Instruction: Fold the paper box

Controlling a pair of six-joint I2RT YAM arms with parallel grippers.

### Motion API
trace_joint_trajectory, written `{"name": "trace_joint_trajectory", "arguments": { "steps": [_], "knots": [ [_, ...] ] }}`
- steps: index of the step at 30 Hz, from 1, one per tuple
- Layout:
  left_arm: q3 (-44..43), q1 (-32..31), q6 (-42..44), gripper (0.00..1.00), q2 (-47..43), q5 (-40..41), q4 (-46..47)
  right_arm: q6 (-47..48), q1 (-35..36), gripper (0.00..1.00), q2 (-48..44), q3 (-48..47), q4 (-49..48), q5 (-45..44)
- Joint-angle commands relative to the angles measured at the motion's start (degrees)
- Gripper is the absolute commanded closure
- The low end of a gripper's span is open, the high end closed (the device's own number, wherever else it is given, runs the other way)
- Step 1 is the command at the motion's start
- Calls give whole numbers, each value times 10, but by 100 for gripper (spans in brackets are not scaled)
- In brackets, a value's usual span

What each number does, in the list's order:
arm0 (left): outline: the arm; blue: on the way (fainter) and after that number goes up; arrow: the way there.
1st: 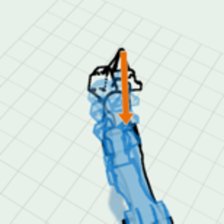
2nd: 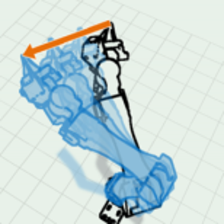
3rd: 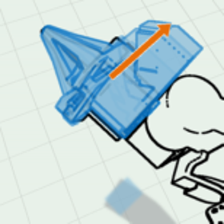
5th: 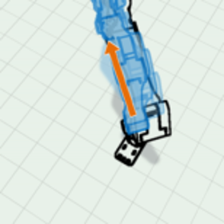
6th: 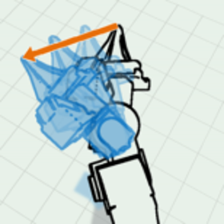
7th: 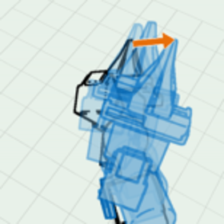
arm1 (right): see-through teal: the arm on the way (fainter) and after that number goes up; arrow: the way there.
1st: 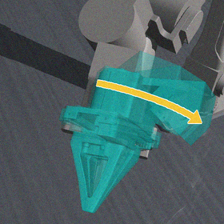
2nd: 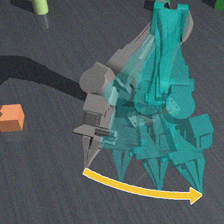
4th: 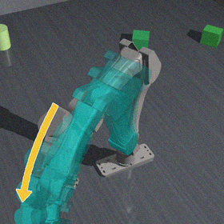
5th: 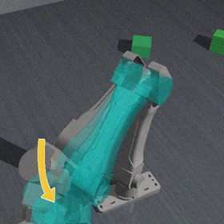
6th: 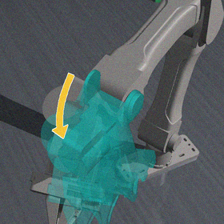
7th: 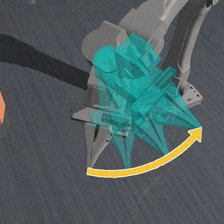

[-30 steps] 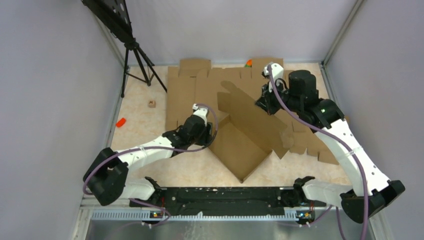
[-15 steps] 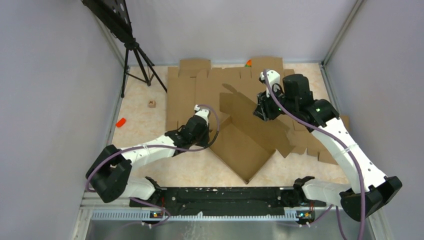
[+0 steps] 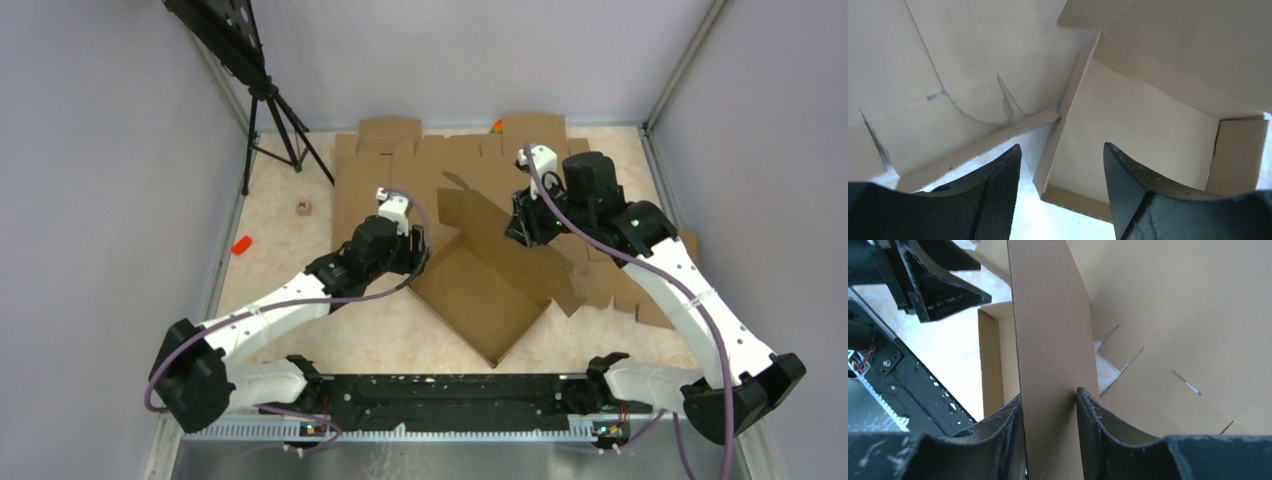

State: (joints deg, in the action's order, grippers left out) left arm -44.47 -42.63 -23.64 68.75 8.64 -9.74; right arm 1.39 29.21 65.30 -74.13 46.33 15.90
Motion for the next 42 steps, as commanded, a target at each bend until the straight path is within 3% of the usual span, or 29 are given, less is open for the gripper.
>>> {"name": "trace_joint_trajectory", "arguments": {
  "steps": [1,4,5,6,11,16,25,31,36,42],
  "knots": [
    [-11,21,61,37,-24,-32,88,-9,7,61,-20,5,0,10],
    [-15,74,64,31,3,-132,166,-9,7,57,-19,4,0,19],
    [-17,91,67,13,13,-166,188,-9,8,56,-20,4,0,23],
    [-20,104,74,3,22,-187,204,-10,8,54,-19,4,0,25],
    [-49,116,147,1,35,-245,232,-10,8,51,-16,0,7,25],
    [-61,117,179,5,48,-324,292,-10,8,51,-16,0,4,28],
    [-133,116,162,12,121,-301,268,-10,8,51,-15,-1,1,38],
    [-171,116,150,21,162,-390,261,-25,8,53,-11,-1,4,37],
    [-163,116,120,44,158,-394,252,-29,8,61,-7,-1,7,20],
    [-149,113,74,64,144,-364,222,-27,8,71,7,-7,19,5]
  ]
}}
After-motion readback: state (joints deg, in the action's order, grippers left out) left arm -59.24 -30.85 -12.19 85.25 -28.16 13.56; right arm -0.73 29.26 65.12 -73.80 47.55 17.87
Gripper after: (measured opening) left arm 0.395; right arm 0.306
